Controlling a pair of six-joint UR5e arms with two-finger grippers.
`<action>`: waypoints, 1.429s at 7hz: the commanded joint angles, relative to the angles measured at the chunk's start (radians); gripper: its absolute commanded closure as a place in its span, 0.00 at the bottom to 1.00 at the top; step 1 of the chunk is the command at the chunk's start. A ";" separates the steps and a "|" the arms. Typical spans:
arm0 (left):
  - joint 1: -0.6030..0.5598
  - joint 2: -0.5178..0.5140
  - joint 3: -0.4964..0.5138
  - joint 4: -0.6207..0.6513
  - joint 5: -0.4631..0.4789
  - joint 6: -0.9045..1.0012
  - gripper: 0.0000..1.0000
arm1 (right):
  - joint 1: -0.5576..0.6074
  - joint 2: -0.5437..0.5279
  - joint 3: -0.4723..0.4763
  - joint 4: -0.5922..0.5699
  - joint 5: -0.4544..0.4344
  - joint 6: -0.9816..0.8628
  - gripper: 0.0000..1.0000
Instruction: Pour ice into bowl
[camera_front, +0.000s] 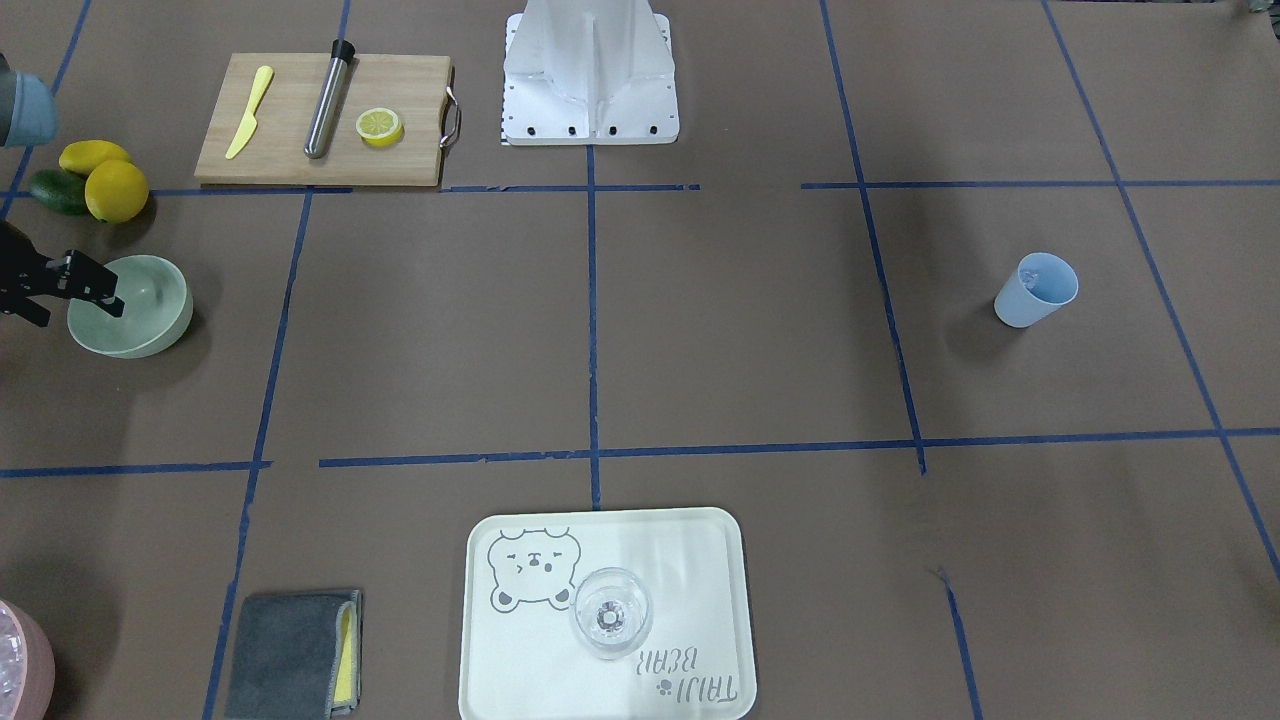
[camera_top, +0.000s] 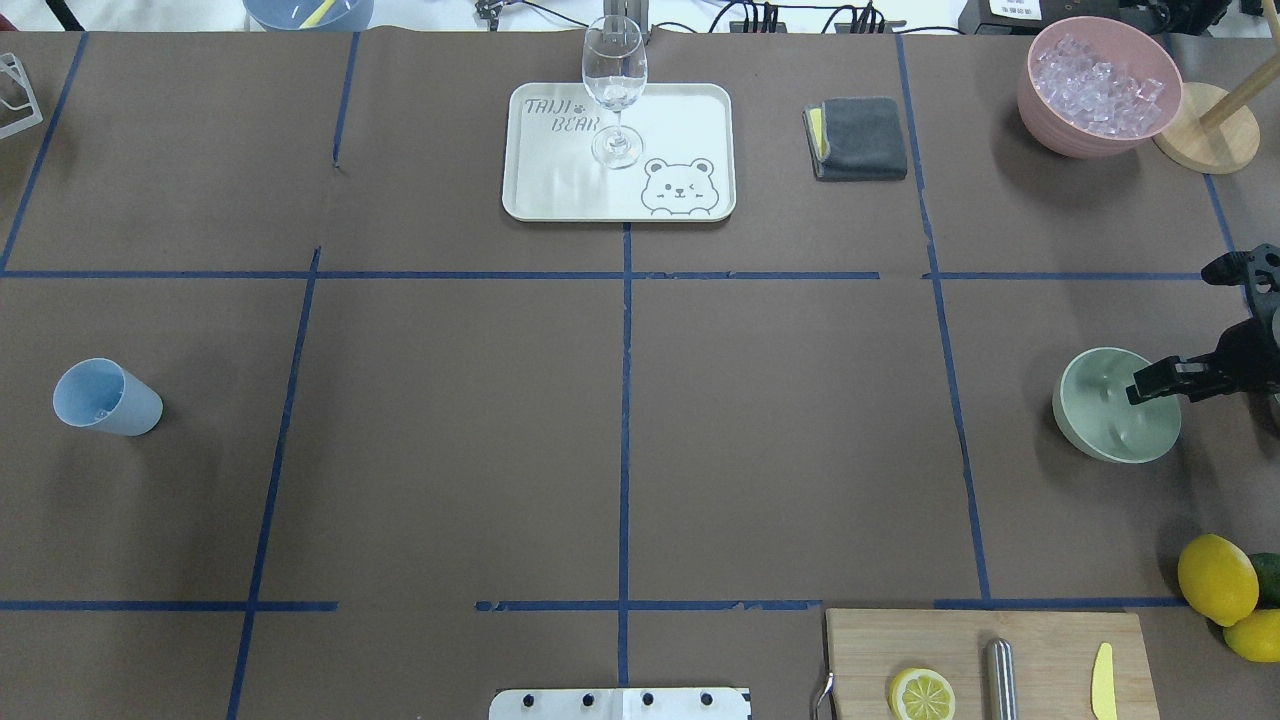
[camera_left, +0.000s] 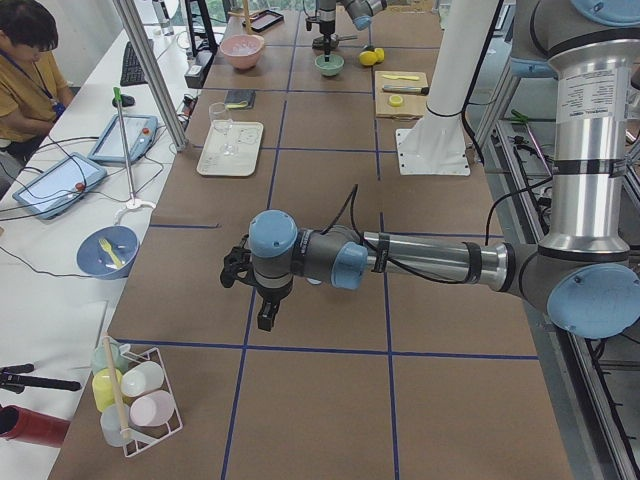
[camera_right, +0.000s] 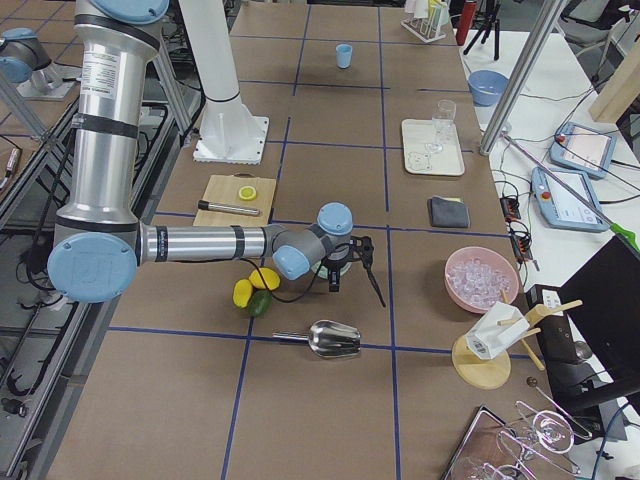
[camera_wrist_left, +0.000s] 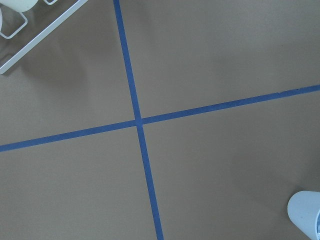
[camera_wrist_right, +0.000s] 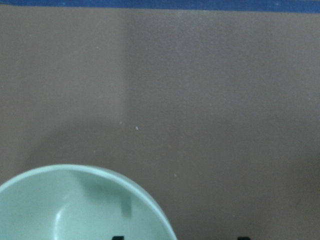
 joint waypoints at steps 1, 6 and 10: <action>0.000 0.000 -0.001 -0.001 -0.007 0.000 0.00 | 0.000 0.000 -0.018 0.002 -0.005 -0.007 1.00; -0.003 0.029 -0.040 -0.030 -0.042 0.012 0.00 | -0.108 0.146 0.184 -0.011 -0.010 0.391 1.00; 0.008 0.072 -0.042 -0.262 -0.104 0.012 0.00 | -0.437 0.690 0.142 -0.423 -0.204 0.741 1.00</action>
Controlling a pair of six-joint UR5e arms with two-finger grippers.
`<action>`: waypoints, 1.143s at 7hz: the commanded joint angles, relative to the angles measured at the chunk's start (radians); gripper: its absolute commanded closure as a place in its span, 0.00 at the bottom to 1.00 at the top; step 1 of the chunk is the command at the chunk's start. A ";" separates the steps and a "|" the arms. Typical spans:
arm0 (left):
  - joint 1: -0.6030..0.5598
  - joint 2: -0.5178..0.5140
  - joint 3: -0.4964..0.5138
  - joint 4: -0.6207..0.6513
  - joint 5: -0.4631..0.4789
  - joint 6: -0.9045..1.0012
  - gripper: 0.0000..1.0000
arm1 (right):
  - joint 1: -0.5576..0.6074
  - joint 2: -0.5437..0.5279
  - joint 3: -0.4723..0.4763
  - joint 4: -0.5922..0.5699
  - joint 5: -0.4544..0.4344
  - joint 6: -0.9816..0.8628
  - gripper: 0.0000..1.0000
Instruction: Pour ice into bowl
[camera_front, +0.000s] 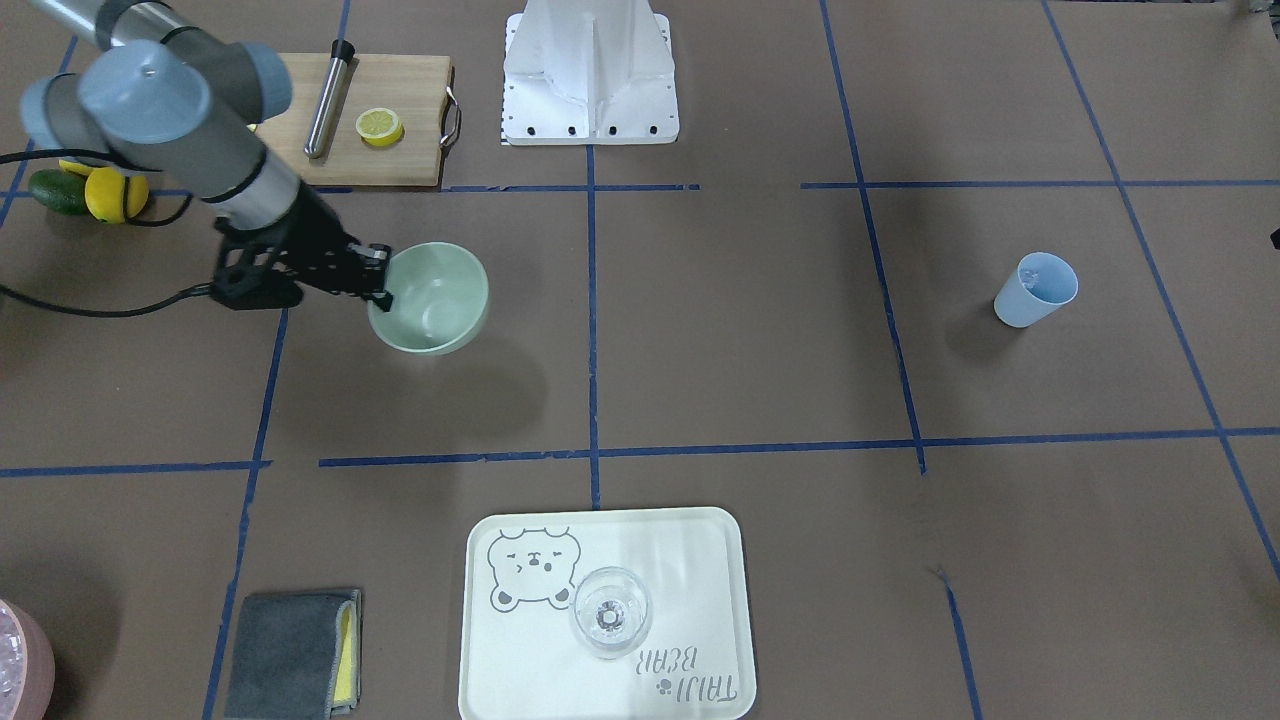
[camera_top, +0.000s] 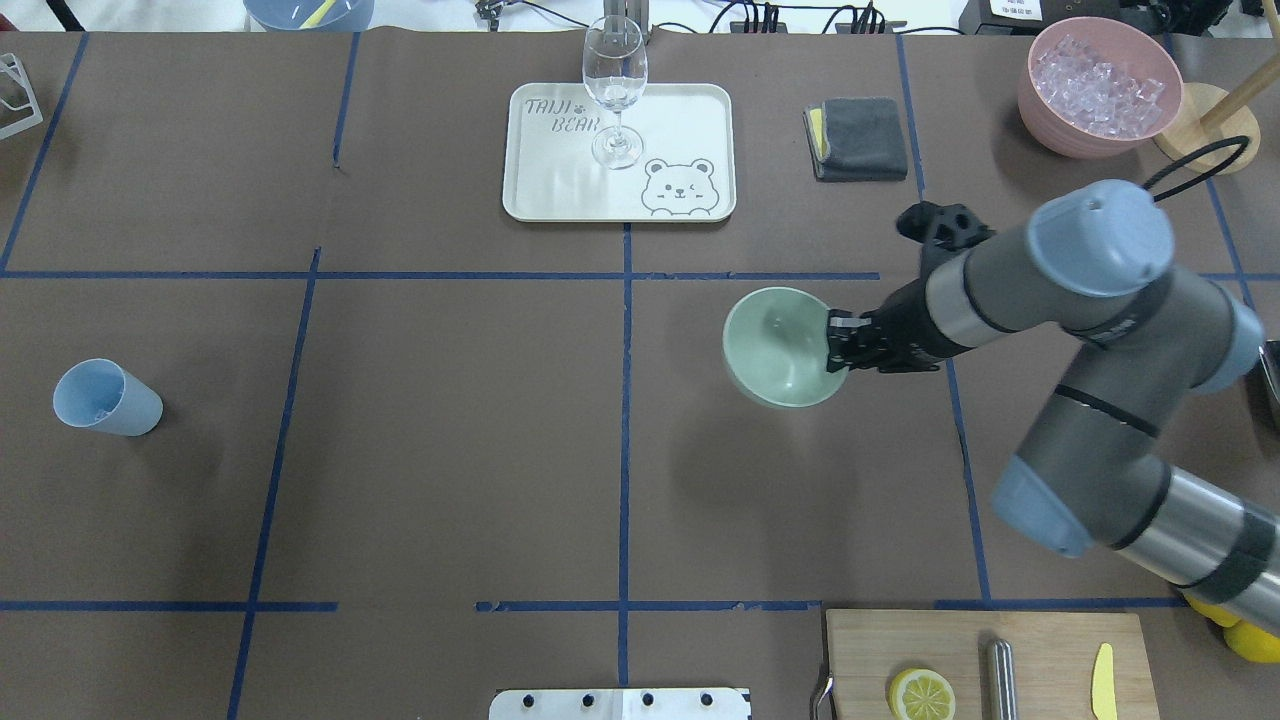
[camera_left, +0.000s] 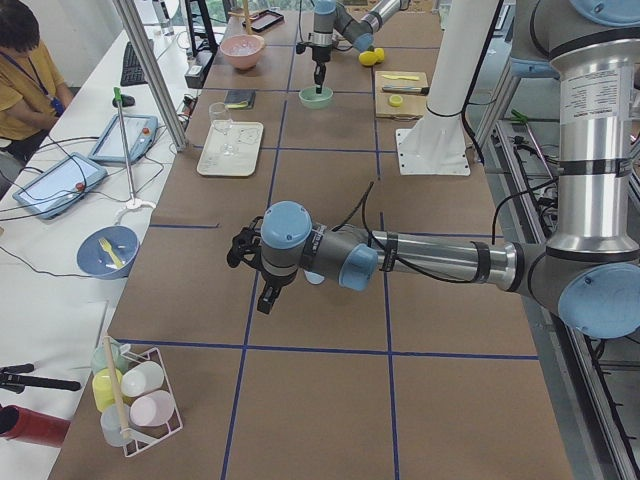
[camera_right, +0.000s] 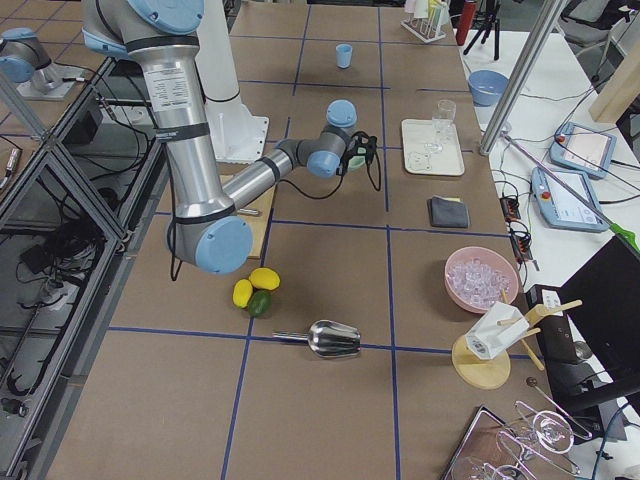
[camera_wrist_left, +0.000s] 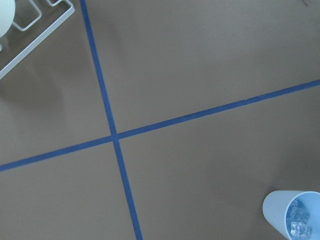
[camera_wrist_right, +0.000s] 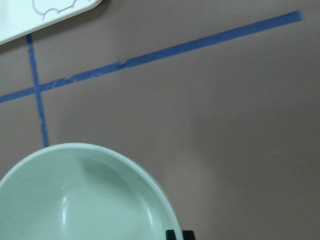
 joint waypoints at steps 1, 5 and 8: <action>0.006 0.052 -0.001 -0.161 -0.029 -0.002 0.00 | -0.114 0.307 -0.126 -0.231 -0.064 0.042 1.00; 0.038 0.063 -0.002 -0.258 -0.032 -0.011 0.00 | -0.213 0.497 -0.408 -0.138 -0.158 0.062 1.00; 0.162 0.058 -0.002 -0.418 -0.021 -0.239 0.00 | -0.232 0.508 -0.408 -0.135 -0.166 0.075 0.00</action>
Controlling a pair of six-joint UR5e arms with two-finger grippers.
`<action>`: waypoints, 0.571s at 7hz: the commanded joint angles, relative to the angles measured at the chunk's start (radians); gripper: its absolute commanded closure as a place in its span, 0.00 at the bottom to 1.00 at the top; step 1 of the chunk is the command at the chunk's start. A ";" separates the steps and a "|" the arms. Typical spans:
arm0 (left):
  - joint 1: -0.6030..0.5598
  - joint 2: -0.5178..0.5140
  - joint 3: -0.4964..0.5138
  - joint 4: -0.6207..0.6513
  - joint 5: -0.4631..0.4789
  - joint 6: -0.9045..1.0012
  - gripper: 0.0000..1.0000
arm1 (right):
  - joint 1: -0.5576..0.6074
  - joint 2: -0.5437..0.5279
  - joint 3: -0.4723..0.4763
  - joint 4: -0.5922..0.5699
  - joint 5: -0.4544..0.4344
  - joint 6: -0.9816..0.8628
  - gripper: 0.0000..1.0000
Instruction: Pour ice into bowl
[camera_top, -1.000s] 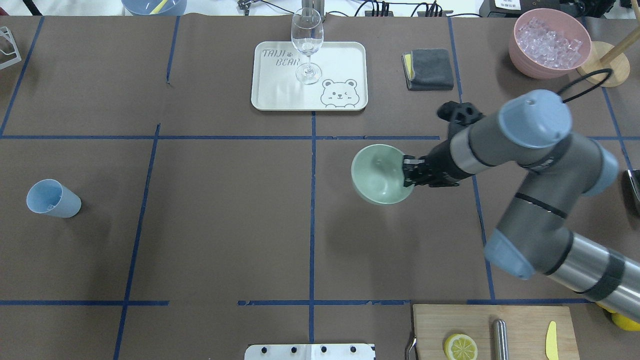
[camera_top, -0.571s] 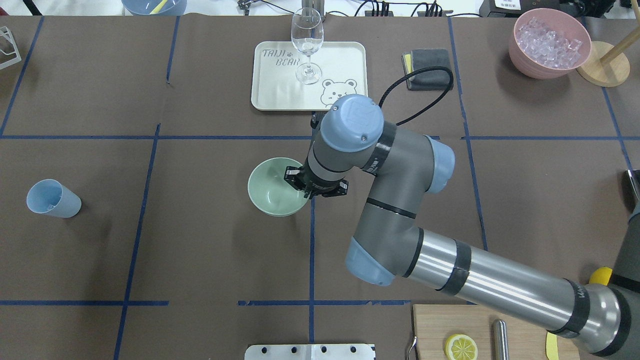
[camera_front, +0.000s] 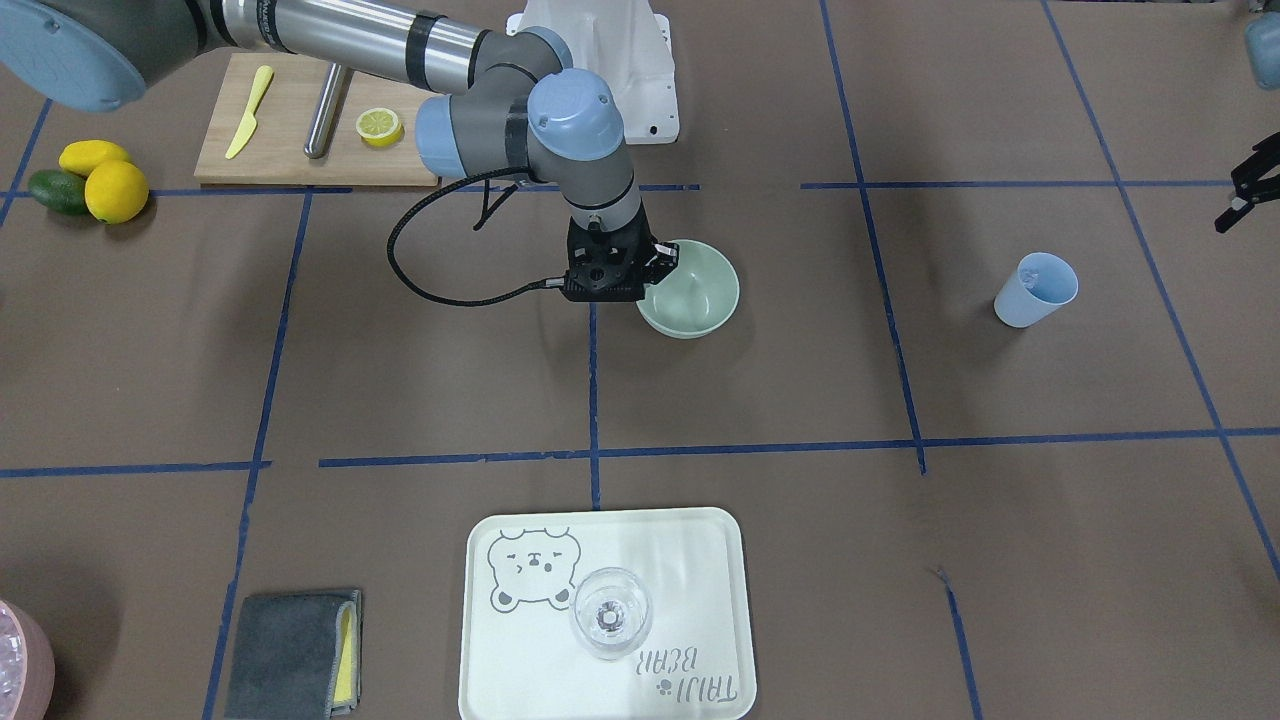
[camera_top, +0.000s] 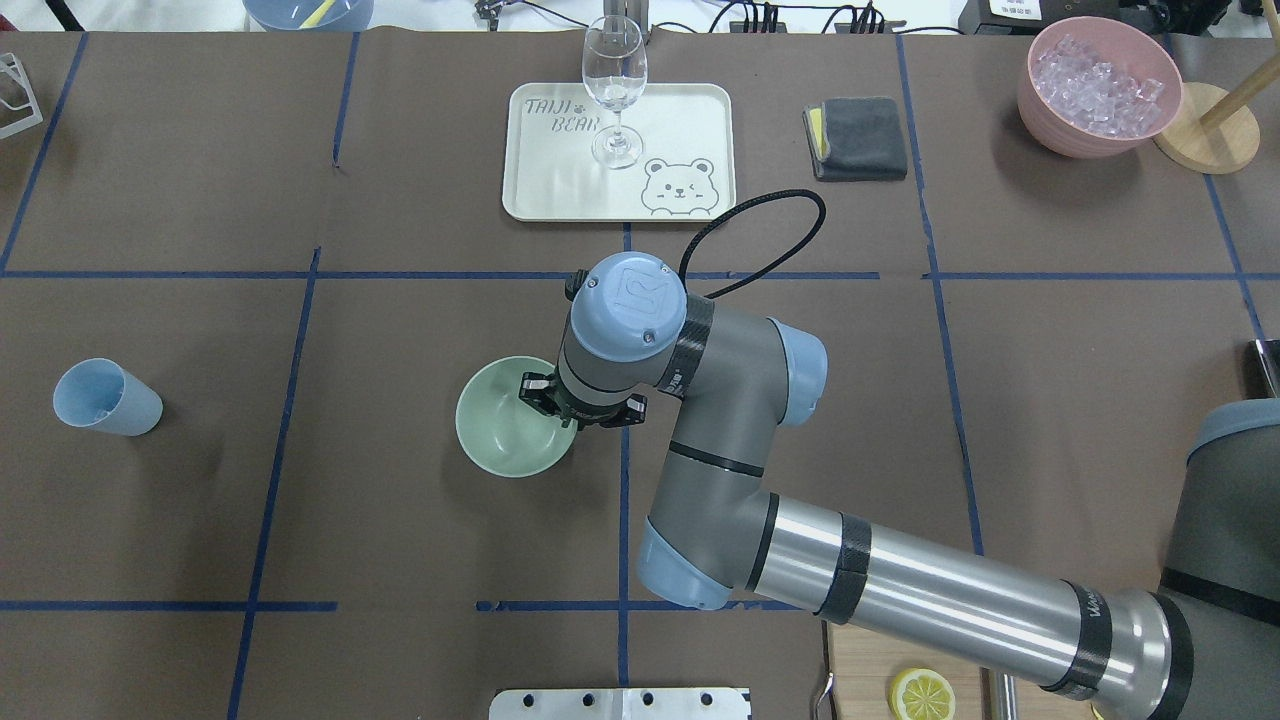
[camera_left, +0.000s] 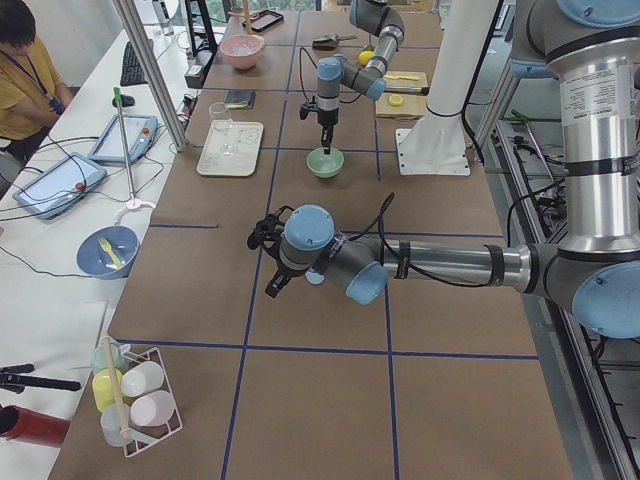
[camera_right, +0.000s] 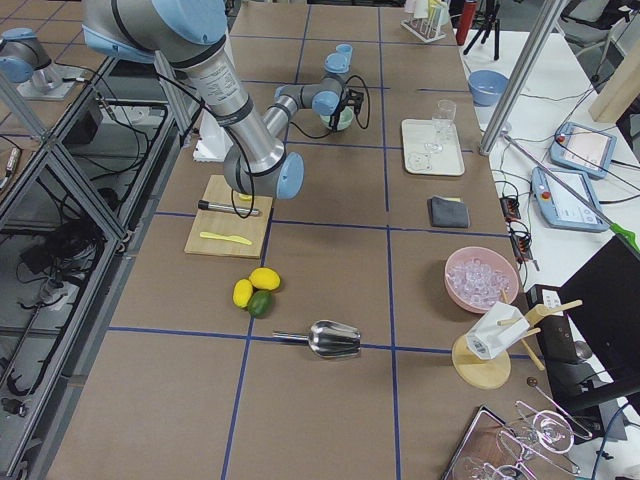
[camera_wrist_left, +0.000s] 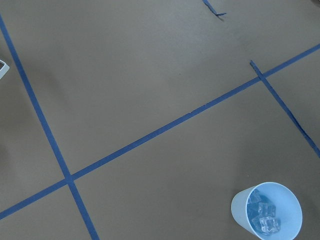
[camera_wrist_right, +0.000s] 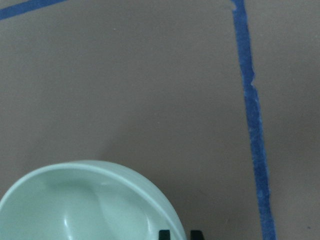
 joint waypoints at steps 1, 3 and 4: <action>0.170 -0.003 0.001 -0.264 0.026 -0.389 0.00 | 0.007 0.005 0.035 0.000 -0.006 0.034 0.00; 0.344 0.032 -0.016 -0.473 0.296 -0.674 0.00 | 0.135 -0.100 0.213 -0.029 0.008 0.042 0.00; 0.456 0.110 -0.020 -0.585 0.529 -0.712 0.00 | 0.203 -0.189 0.268 -0.022 0.046 0.028 0.00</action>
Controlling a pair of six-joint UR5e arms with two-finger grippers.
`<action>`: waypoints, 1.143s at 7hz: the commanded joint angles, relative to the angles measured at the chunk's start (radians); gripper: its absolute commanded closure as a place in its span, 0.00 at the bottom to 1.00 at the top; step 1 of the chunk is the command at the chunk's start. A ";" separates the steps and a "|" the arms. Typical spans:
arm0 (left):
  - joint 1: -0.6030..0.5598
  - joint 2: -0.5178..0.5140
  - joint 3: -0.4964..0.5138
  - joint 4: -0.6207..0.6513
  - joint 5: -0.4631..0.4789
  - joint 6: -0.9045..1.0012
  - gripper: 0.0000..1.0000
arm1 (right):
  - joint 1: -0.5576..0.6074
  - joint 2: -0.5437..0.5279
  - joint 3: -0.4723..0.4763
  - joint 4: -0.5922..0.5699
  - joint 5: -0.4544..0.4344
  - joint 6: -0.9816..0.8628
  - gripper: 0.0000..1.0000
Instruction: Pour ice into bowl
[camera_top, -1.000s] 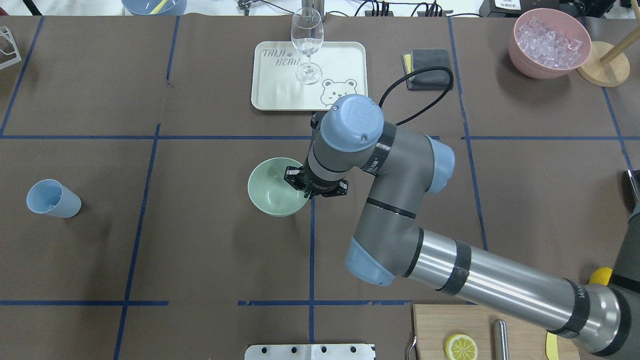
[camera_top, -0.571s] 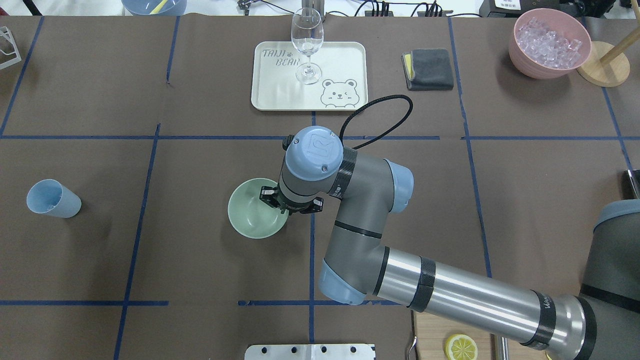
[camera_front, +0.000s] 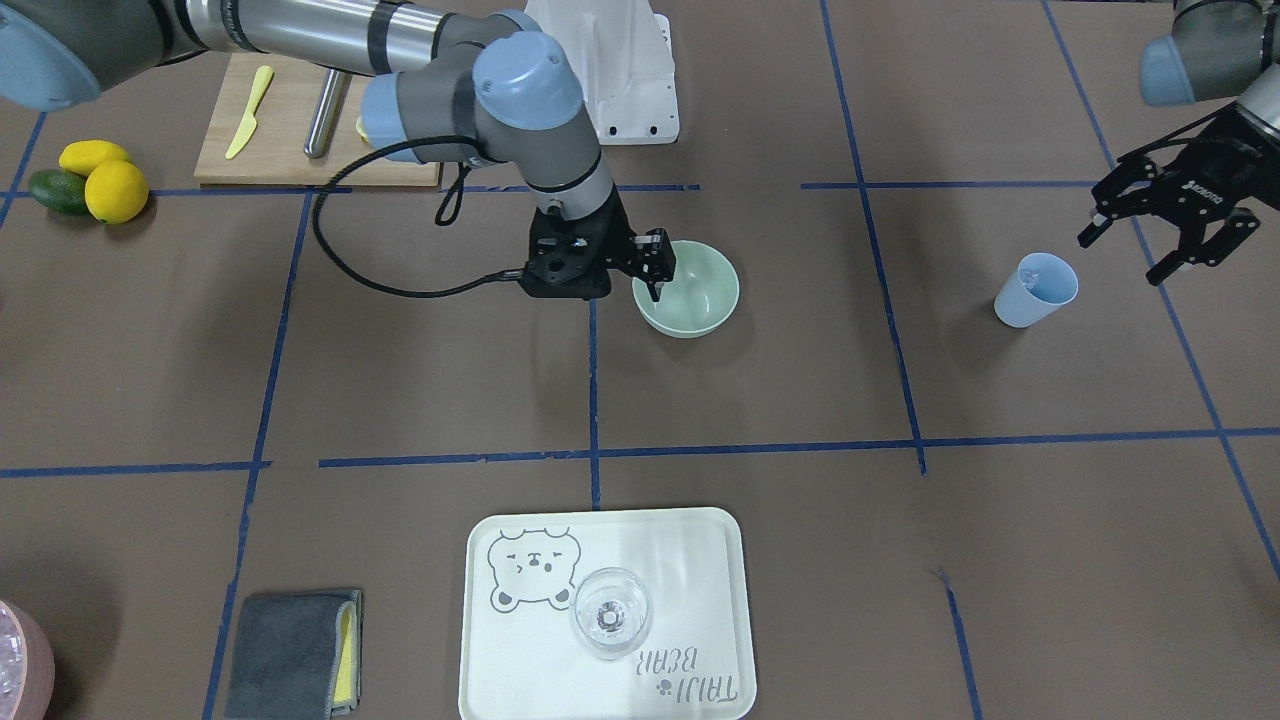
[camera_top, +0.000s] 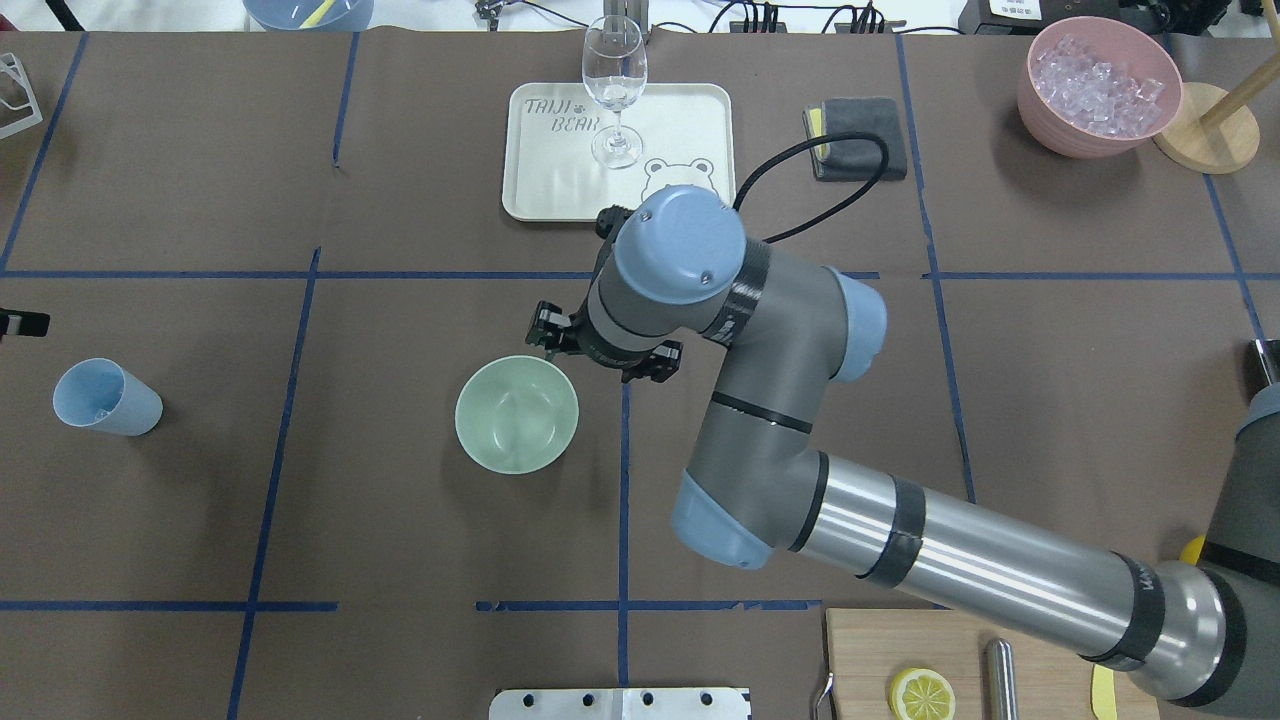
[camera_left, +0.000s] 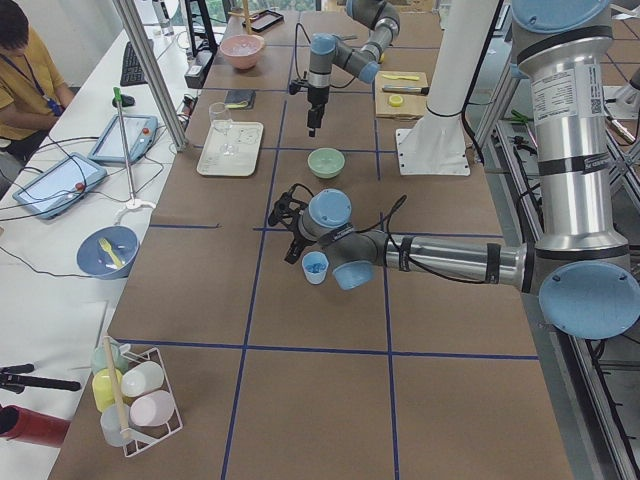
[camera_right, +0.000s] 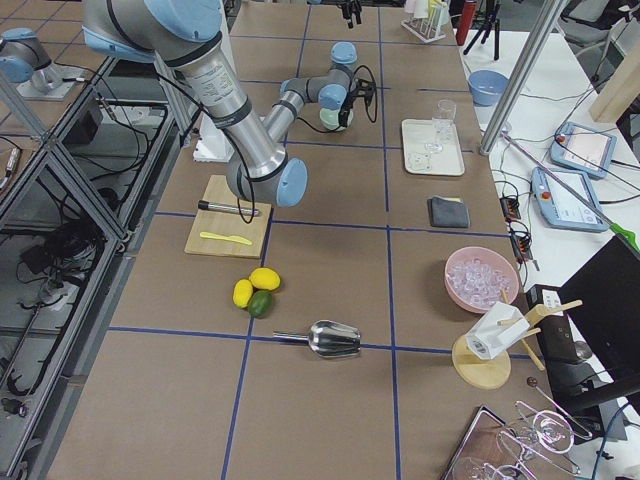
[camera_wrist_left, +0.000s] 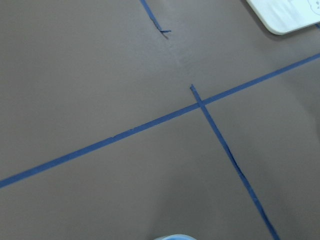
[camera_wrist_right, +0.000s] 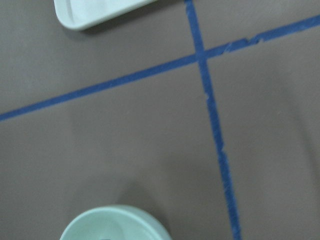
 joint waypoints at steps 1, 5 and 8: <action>0.182 0.107 -0.025 -0.161 0.309 -0.170 0.00 | 0.130 -0.171 0.125 0.007 0.072 -0.043 0.00; 0.641 0.289 -0.114 -0.225 0.969 -0.473 0.00 | 0.146 -0.216 0.156 0.009 0.060 -0.083 0.00; 0.877 0.302 -0.068 -0.217 1.422 -0.661 0.00 | 0.145 -0.213 0.155 0.008 0.060 -0.083 0.00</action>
